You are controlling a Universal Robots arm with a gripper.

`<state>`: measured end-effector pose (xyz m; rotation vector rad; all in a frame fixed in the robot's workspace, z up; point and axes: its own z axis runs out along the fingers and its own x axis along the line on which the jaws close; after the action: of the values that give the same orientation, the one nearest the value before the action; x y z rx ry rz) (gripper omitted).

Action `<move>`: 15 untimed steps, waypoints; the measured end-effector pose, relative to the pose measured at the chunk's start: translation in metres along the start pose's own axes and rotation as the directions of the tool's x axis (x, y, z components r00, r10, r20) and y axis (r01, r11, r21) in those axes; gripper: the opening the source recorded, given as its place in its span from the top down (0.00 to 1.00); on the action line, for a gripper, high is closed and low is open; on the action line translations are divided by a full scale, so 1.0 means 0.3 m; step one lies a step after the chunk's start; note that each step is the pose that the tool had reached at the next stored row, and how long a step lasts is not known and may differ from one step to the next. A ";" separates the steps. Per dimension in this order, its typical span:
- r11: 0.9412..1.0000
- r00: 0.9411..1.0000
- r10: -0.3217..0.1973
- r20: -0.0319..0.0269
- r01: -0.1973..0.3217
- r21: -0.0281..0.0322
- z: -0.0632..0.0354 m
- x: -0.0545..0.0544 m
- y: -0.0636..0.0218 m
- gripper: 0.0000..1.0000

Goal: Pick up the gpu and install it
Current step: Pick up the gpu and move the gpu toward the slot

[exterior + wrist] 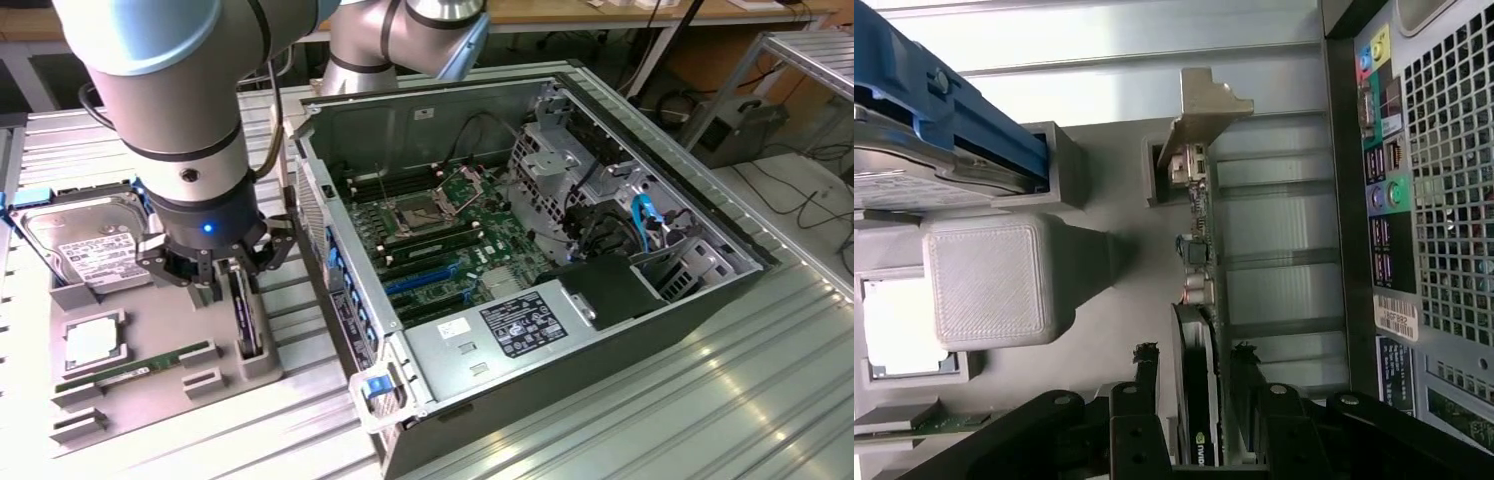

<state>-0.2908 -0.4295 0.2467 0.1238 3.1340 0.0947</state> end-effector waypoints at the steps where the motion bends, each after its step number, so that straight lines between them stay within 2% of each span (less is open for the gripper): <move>1: 1.000 1.000 0.000 0.000 0.000 0.000 0.001 0.000 0.001 0.58; 13: 1.000 1.000 0.000 -0.001 0.000 0.000 0.007 0.001 0.002 0.58; 15: 1.000 1.000 0.000 -0.001 0.000 0.000 0.007 0.000 0.002 0.72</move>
<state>-0.2909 -0.4287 0.2446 0.1237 3.1348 0.0945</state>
